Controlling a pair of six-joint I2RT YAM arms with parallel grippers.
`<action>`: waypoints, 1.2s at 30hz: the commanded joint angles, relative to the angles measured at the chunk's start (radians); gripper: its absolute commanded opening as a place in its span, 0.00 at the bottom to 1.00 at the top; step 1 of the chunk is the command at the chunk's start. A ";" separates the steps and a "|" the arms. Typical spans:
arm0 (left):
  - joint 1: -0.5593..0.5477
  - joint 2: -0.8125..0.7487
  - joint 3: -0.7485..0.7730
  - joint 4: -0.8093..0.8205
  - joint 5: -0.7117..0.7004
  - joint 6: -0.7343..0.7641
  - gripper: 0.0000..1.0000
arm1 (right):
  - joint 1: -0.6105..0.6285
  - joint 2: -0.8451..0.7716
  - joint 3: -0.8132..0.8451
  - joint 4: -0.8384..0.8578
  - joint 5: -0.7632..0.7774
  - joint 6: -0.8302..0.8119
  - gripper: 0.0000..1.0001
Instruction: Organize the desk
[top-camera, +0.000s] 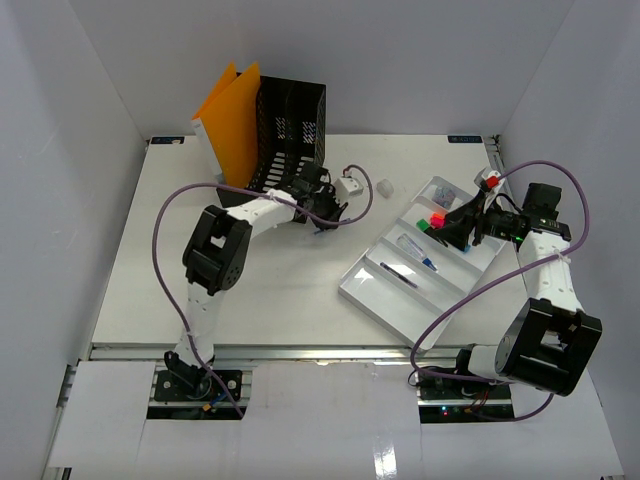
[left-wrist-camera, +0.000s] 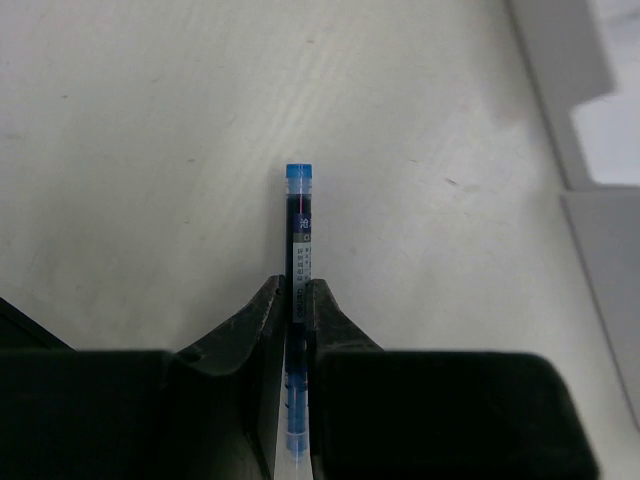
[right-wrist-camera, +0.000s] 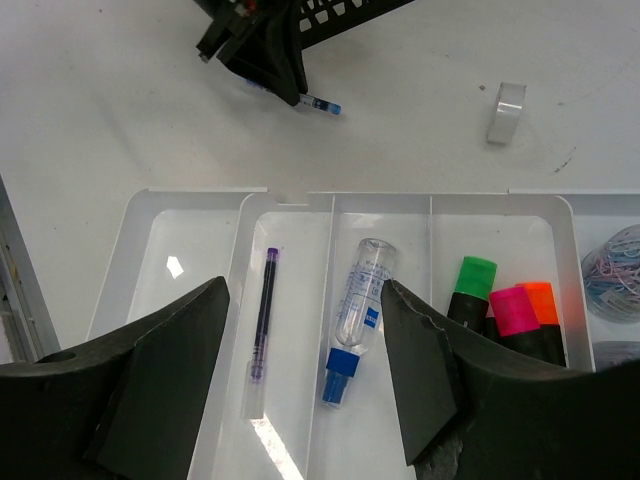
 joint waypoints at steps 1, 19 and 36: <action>-0.037 -0.292 -0.208 0.152 0.196 0.195 0.00 | -0.005 0.003 0.005 -0.013 -0.029 -0.011 0.69; -0.284 -0.186 -0.164 0.234 0.455 0.524 0.02 | -0.008 0.009 0.003 -0.013 -0.012 -0.021 0.69; -0.362 -0.097 -0.090 0.260 0.431 0.521 0.43 | -0.013 0.011 0.002 -0.012 -0.008 -0.024 0.69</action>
